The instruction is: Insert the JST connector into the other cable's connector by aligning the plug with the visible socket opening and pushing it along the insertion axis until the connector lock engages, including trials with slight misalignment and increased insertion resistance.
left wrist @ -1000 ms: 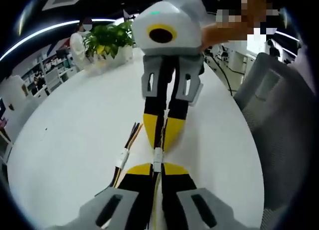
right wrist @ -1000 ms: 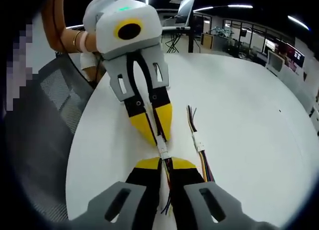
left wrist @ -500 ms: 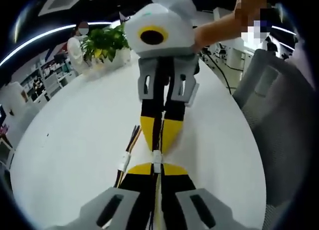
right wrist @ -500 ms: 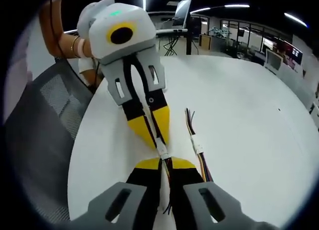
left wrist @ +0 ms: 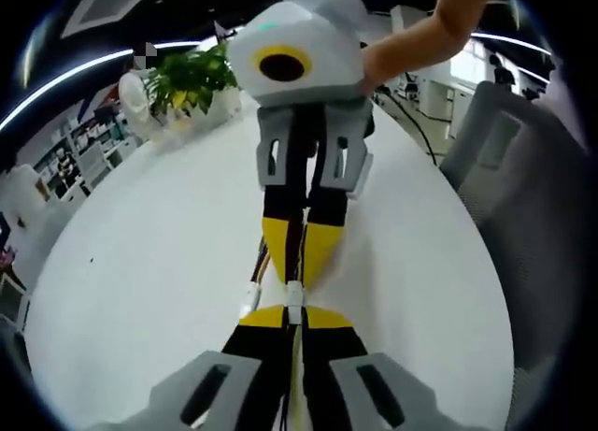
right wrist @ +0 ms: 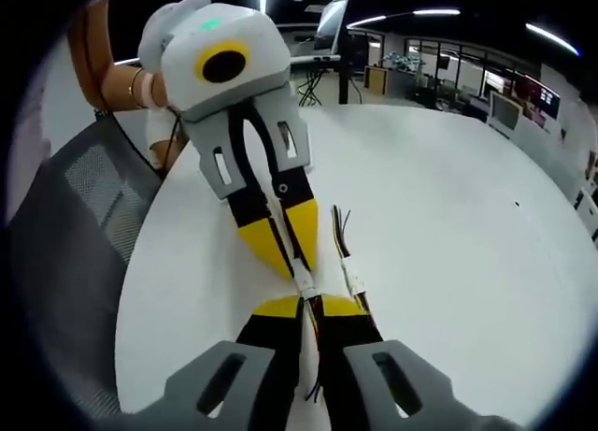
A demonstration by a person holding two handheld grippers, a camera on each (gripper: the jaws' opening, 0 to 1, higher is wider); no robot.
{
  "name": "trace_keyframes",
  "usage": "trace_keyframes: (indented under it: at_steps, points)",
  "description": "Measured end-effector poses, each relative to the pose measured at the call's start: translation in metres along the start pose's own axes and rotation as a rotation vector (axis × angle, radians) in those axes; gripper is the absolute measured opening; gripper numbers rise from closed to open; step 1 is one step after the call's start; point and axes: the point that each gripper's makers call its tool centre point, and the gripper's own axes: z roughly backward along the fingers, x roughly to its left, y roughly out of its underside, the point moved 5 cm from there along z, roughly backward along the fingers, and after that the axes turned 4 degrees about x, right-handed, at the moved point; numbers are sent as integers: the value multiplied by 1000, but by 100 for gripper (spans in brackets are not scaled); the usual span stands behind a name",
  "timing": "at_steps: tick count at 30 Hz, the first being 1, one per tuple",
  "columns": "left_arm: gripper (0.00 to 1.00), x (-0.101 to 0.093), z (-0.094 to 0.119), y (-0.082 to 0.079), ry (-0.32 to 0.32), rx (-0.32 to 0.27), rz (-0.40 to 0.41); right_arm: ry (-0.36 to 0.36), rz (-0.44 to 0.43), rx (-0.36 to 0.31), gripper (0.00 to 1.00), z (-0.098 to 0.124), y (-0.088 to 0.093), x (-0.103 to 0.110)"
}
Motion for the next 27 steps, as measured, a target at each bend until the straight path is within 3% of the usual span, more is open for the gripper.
trace_keyframes:
  at_steps: [8,16,21,27]
  points:
    - [0,3,-9,6,31,12,-4,10,-8,14,2,-5,7,-9]
    - [0,-1,-12,9,53,26,-15,-2,-24,28,2,-10,7,-2]
    - [0,0,-12,9,61,5,28,-5,-39,29,3,-10,8,0]
    - [0,-2,-12,9,66,-4,27,-8,-18,30,4,-9,8,4]
